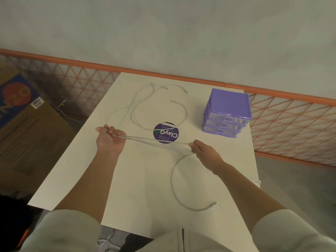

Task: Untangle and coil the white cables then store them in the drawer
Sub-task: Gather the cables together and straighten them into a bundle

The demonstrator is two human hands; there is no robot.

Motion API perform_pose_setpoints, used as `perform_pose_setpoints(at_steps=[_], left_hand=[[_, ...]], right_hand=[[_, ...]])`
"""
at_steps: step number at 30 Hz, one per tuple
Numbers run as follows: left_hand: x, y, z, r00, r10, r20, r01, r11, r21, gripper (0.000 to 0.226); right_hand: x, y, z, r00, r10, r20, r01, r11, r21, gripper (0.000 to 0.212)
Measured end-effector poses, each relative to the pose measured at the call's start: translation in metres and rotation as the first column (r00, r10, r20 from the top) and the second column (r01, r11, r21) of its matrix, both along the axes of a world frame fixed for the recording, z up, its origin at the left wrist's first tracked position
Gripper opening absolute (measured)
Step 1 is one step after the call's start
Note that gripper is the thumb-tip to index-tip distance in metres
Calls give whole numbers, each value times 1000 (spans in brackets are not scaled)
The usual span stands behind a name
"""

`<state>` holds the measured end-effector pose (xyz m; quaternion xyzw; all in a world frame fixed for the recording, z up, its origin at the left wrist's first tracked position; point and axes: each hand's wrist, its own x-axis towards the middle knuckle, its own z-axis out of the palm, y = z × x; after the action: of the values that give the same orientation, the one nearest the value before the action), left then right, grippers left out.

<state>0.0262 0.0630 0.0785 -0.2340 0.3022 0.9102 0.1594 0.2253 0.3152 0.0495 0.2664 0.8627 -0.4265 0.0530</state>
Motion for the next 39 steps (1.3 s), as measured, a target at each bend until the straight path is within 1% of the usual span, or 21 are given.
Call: perform_pose_setpoints(at_steps=[2, 5, 7, 11, 14, 16, 18, 20, 22, 24, 25, 26, 28, 30, 31, 33, 35, 36, 37, 39], left_hand=[[-3, -2, -5, 1000, 5, 19, -4, 999, -40, 44], [-8, -5, -11, 996, 38, 76, -35, 999, -41, 45], [-8, -6, -13, 991, 85, 107, -81, 996, -43, 45], [-8, -10, -19, 986, 120, 115, -104, 985, -135, 44], [-12, -17, -17, 987, 120, 106, -91, 965, -247, 40], [-13, -18, -13, 989, 118, 83, -83, 936, -342, 36], [-11, -16, -8, 996, 88, 25, -67, 890, -452, 34], [-7, -11, 1, 998, 10, -55, -40, 811, -584, 31], [-1, -2, 11, 980, -149, -134, 8, 699, -715, 28], [8, 11, 16, 920, -339, -196, 28, 556, -830, 24], [13, 19, 15, 875, -432, -219, 28, 496, -868, 16], [20, 28, 16, 818, -531, -221, 47, 445, -895, 9], [37, 48, 15, 657, -725, -207, 81, 340, -937, 15], [53, 65, 11, 476, -868, -140, 90, 207, -974, 18], [61, 73, 8, 380, -921, -89, 69, 125, -990, 21], [77, 86, 5, 225, -974, 30, 45, -20, -999, 30], [90, 97, 5, 107, -987, 119, 28, -116, -993, 33], [96, 101, 5, 71, -988, 136, -3, -136, -991, 31], [100, 104, 5, 60, -988, 140, -35, -142, -989, 28], [105, 108, 6, 111, -984, 137, -90, -147, -985, 29]], right_hand=[[1, 2, -3, 998, 62, 4, -62, 998, 10, 30], [1, 5, -10, 994, 111, 15, -110, 992, -59, 24], [0, 4, -10, 989, 137, 62, -132, 988, -82, 23], [1, 8, -7, 967, 184, 175, -180, 983, -39, 32], [11, 18, -5, 962, 122, 245, -142, 988, 68, 48], [16, 21, -5, 966, 51, 253, -81, 991, 108, 55], [16, 19, -4, 970, 26, 243, -55, 992, 114, 55], [11, 16, -3, 983, -31, 181, 26, 999, 34, 54], [5, 15, 2, 988, -105, 110, 114, 991, -76, 52], [-1, 14, 7, 990, -121, 73, 128, 987, -98, 48], [-4, 13, 9, 992, -110, 69, 116, 989, -88, 46], [-7, 12, 11, 993, -98, 69, 103, 992, -76, 45], [-12, 8, 14, 995, -76, 71, 80, 995, -59, 44], [-14, 4, 15, 995, -58, 76, 61, 997, -41, 44], [-14, 3, 16, 996, -50, 77, 52, 998, -35, 44], [-15, 0, 17, 996, -40, 74, 43, 998, -37, 45], [-16, -4, 20, 998, -32, 57, 34, 998, -48, 47], [-16, -5, 21, 999, -35, 42, 37, 998, -55, 48], [-16, -6, 22, 999, -40, 31, 42, 997, -61, 48], [-15, -6, 23, 999, -42, 22, 43, 997, -63, 49]])
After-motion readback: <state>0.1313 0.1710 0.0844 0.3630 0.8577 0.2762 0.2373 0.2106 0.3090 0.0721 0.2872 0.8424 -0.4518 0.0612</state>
